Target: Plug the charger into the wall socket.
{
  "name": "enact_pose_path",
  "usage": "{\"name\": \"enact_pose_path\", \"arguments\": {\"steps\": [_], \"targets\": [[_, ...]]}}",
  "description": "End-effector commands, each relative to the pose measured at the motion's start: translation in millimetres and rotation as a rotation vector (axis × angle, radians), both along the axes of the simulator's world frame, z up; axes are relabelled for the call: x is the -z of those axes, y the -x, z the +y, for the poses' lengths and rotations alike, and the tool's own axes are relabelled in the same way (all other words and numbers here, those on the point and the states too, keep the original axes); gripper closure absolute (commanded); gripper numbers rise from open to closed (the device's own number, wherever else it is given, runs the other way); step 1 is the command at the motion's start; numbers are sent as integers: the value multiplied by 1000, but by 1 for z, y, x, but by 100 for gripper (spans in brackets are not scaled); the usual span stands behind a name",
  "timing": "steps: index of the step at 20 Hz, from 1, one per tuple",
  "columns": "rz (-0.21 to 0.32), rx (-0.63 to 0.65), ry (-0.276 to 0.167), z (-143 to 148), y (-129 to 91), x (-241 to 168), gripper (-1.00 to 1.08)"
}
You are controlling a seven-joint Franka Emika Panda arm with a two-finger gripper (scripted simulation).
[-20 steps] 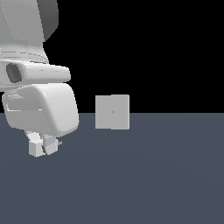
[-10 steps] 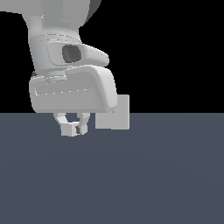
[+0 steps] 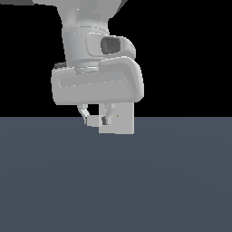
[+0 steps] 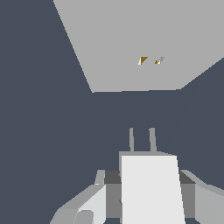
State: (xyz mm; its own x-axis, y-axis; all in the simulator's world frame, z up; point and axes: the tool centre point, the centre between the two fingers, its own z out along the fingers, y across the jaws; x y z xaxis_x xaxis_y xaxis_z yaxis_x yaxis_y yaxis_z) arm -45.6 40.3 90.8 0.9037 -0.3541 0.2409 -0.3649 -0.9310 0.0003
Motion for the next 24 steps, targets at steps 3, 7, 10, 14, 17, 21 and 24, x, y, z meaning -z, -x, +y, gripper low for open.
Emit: {"name": "enact_pose_path", "arguments": {"steps": [3,7,10,14,17,21,24], "targets": [[1,-25,-1,-9,-5,-6,108],[2,-35,-1,-14,-8,-9,108],[2,-38,-1,-15,-9,-10,108],[2,-36,-1,-14,-8,-9,108],[2,-36,-1,-13,-8,-9,108],[3,-36,-1,-14,-9,-9,108],[2,-35,-2,-16,-13,-9,108]]}}
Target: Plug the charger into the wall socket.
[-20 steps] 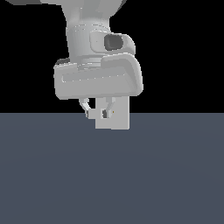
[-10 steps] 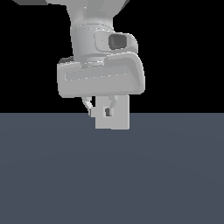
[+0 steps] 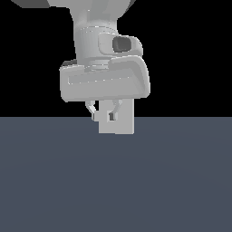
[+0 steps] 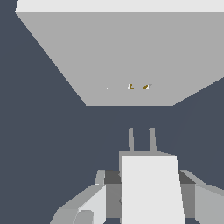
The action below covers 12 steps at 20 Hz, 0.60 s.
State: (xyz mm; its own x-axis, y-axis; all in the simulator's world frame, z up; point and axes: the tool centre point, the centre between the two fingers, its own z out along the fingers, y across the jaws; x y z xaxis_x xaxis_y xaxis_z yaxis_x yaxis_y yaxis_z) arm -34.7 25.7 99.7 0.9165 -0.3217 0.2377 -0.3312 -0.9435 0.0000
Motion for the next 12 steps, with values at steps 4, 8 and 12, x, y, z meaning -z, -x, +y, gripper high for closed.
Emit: {"name": "enact_pose_path", "arguments": {"steps": [4,8,12], "targets": [[0,0,-1,-5,-13,0,108],[-1,1,-1,-11,-29,0,108],[-1,1,-1,-15,-40,0,108]]}}
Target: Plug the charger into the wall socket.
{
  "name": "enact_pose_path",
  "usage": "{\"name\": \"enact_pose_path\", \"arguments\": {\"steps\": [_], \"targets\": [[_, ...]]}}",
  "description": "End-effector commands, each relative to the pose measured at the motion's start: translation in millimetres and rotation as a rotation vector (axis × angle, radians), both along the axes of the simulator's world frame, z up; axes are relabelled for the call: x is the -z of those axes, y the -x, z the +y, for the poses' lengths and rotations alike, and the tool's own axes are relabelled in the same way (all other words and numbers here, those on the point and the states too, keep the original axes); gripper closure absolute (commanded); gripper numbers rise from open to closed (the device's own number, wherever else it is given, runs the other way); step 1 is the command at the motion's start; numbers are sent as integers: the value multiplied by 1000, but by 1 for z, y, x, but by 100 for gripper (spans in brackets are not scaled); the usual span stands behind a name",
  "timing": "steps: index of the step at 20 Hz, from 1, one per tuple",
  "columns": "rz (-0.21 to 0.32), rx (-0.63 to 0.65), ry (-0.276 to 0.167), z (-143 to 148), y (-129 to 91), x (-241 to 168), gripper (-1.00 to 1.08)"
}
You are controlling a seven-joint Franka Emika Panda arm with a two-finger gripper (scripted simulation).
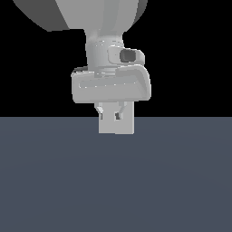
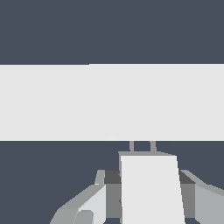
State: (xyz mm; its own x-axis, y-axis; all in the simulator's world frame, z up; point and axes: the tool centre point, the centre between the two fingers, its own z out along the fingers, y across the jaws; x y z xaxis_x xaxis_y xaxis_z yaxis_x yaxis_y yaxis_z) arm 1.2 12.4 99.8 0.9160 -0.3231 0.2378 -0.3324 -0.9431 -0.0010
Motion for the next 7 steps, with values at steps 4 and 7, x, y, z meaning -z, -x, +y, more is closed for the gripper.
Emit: {"name": "enact_pose_path", "arguments": {"steps": [4,7], "targets": [[0,0,0,-3,-9,0,108],[0,-1,1,-2,-8,0,108]]}}
